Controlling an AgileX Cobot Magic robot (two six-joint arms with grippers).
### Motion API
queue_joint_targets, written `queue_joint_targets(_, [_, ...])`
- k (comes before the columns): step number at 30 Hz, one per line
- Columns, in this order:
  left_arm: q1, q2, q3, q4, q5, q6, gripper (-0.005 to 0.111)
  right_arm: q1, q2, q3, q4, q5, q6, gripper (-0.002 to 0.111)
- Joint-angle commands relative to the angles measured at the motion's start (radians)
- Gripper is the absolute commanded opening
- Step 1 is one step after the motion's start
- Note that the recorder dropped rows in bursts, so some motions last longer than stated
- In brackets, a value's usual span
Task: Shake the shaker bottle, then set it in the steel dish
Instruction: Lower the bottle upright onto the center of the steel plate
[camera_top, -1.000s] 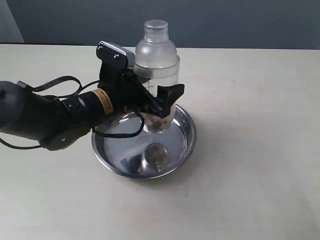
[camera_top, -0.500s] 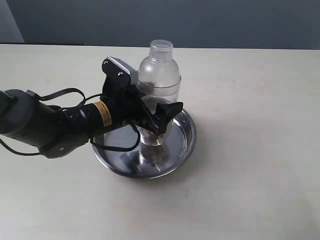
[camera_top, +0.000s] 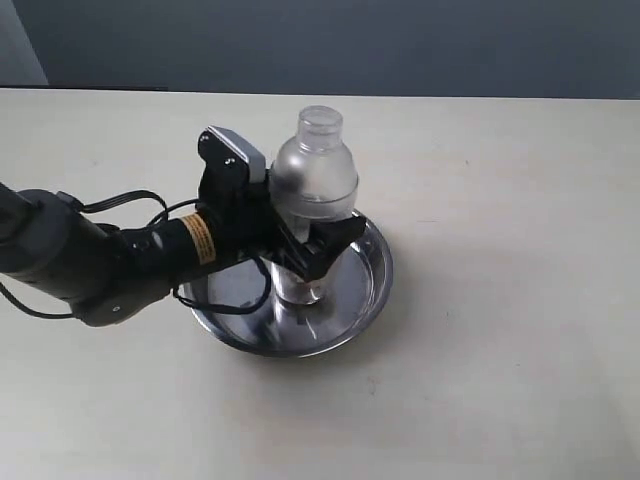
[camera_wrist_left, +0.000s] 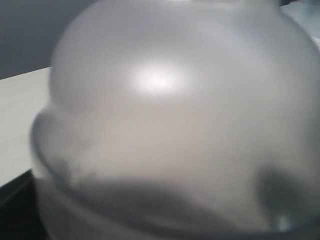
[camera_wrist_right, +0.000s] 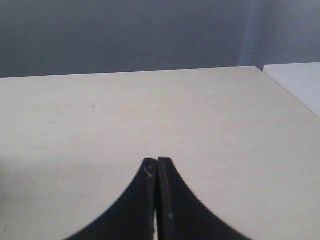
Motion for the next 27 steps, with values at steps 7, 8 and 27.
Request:
queue_joint_targets(7, [0.019,-0.007,0.000,0.054,-0.073,-0.003,0.106,-0.003,-0.005,0.001,0.001,-0.013,-0.002,-0.001])
queue_joint_targets(8, [0.028,-0.010,0.000,0.054,-0.080,-0.003,0.106,-0.003,-0.005,0.001,0.001,-0.013,-0.002,-0.001])
queue_joint_targets(27, [0.061,-0.030,0.000,0.091,-0.144,-0.046,0.106,-0.003,-0.005,0.001,0.001,-0.013,-0.002,-0.001])
